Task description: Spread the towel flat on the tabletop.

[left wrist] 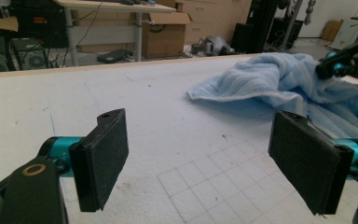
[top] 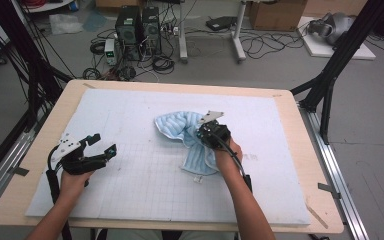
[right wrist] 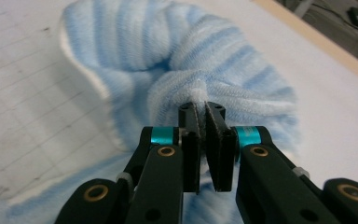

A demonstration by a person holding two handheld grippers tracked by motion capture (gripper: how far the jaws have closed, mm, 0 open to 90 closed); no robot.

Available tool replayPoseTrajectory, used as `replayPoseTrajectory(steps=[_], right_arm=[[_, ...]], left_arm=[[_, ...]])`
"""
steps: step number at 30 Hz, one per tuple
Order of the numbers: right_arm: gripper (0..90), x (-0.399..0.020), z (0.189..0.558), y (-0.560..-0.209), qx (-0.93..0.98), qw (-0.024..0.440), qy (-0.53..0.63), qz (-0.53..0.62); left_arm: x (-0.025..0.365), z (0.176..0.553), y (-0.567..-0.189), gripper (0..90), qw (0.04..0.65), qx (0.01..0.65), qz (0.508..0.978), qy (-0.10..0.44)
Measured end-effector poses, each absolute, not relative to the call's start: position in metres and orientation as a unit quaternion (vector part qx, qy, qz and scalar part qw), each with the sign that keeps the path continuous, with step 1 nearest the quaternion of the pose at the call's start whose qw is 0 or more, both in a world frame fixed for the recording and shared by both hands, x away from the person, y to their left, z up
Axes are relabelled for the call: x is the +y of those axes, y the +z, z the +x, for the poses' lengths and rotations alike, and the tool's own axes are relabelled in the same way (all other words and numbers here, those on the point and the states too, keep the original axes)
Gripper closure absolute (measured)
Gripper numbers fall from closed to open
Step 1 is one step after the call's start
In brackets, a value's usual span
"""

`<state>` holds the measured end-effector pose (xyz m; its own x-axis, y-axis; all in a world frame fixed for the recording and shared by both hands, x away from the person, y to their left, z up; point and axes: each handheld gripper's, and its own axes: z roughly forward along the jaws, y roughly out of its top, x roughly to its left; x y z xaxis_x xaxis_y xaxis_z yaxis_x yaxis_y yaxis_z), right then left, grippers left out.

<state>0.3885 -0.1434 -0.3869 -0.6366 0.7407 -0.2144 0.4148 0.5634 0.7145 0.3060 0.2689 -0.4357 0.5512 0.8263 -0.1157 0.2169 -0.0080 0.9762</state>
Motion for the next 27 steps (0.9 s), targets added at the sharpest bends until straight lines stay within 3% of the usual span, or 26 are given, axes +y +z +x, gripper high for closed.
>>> replayPoseTrajectory(steps=[5,8,14,19,27], right_arm=[[84.7,-0.172,0.401,-0.373,0.827,0.26,0.327,0.377],[84.6,-0.188,0.41,-0.371,0.821,0.286,0.3,0.394],[83.5,-0.22,0.433,-0.388,0.808,0.308,0.241,0.441],[72.5,-0.23,0.435,-0.4,0.795,0.285,0.265,0.464],[48.8,-0.242,0.389,-0.388,0.766,0.262,0.376,0.45]], left_arm=[[0.267,0.306,-0.436,20.3,0.582,0.393,0.662,0.263],[0.266,0.306,-0.436,20.9,0.582,0.391,0.663,0.261],[0.261,0.305,-0.433,25.2,0.585,0.379,0.672,0.25],[0.253,0.308,-0.431,27.9,0.59,0.369,0.681,0.229],[0.222,0.325,-0.43,34.3,0.584,0.346,0.717,0.161]])
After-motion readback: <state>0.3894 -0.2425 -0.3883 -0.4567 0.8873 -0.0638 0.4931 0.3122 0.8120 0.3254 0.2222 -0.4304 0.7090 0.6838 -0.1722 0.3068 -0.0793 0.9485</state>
